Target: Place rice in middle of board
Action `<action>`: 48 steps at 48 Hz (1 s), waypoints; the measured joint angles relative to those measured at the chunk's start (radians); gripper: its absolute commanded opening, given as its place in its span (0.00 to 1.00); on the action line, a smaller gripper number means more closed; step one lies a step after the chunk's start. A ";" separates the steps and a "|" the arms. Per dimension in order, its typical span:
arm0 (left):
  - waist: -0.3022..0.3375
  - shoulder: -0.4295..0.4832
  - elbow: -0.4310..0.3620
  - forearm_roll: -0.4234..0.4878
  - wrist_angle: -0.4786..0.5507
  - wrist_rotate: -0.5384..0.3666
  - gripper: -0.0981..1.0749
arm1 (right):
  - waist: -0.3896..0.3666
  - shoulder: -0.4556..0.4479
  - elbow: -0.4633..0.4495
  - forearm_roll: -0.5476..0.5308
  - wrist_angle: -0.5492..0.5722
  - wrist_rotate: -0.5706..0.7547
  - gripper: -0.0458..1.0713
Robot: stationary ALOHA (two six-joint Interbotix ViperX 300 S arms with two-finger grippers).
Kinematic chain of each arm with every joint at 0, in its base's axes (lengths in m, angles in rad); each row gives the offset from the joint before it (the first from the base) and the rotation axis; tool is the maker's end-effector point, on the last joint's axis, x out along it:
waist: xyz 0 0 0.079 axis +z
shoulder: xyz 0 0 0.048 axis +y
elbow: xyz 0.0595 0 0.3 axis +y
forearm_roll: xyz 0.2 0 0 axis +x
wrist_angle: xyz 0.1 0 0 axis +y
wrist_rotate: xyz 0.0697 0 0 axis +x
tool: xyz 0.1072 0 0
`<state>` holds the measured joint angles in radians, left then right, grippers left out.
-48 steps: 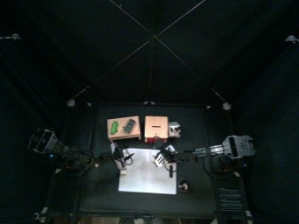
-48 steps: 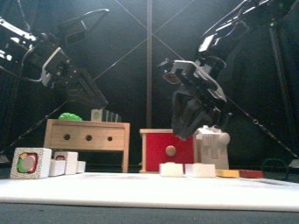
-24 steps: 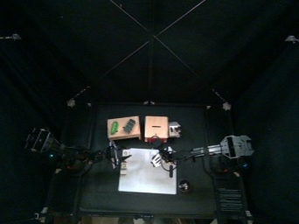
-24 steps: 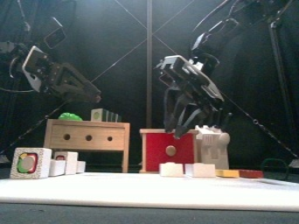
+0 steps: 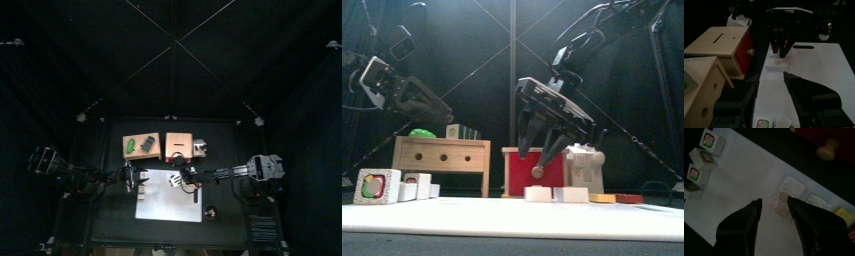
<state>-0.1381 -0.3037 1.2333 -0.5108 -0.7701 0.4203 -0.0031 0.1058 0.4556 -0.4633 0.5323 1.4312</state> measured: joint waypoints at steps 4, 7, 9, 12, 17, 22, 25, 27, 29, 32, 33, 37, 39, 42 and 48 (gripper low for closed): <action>0.002 -0.002 0.000 0.000 0.003 0.000 0.78 | 0.000 -0.002 0.000 -0.015 0.021 0.020 0.80; 0.003 -0.002 0.000 0.000 0.003 0.000 0.78 | 0.000 0.000 0.000 -0.017 0.035 0.025 0.82; 0.003 -0.002 -0.002 -0.002 0.003 0.000 0.78 | 0.000 0.000 0.002 -0.017 0.040 0.025 0.84; 0.003 -0.002 0.000 0.000 0.003 0.002 0.78 | 0.000 0.000 0.000 -0.018 0.041 0.025 0.87; 0.003 -0.002 0.000 0.006 0.011 0.000 0.78 | 0.000 0.000 0.000 -0.018 0.043 0.025 0.90; 0.006 -0.002 -0.002 -0.002 0.038 -0.005 0.78 | 0.000 0.006 -0.002 -0.020 0.043 0.026 0.91; 0.009 -0.003 0.000 -0.014 0.054 -0.005 0.78 | 0.000 0.012 -0.003 -0.020 0.044 0.025 0.90; 0.011 -0.003 -0.002 -0.020 0.058 -0.003 0.78 | 0.000 0.017 -0.005 -0.018 0.046 0.025 0.90; 0.011 -0.003 0.000 -0.023 0.060 -0.002 0.78 | 0.000 0.018 -0.005 -0.018 0.046 0.025 0.91; 0.011 -0.003 -0.002 -0.023 0.060 -0.002 0.78 | 0.000 0.023 -0.009 -0.018 0.048 0.025 0.90; 0.011 -0.003 -0.002 -0.021 0.061 -0.002 0.78 | 0.000 0.021 -0.009 -0.018 0.048 0.025 0.91; 0.012 -0.003 0.000 -0.020 0.064 0.000 0.78 | 0.000 0.023 -0.014 -0.018 0.049 0.025 0.91; 0.011 -0.003 0.000 -0.020 0.066 0.000 0.78 | 0.000 0.023 -0.015 -0.018 0.051 0.025 0.91; 0.012 -0.003 0.000 -0.018 0.067 0.000 0.78 | 0.000 0.023 -0.018 -0.018 0.052 0.026 0.90; 0.011 -0.008 0.005 -0.018 0.067 0.000 0.78 | -0.002 0.026 -0.018 -0.008 0.054 0.026 0.91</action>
<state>-0.1273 -0.3114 1.2379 -0.5292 -0.7026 0.4203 -0.0046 0.1319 0.4372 -0.4709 0.5860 1.4573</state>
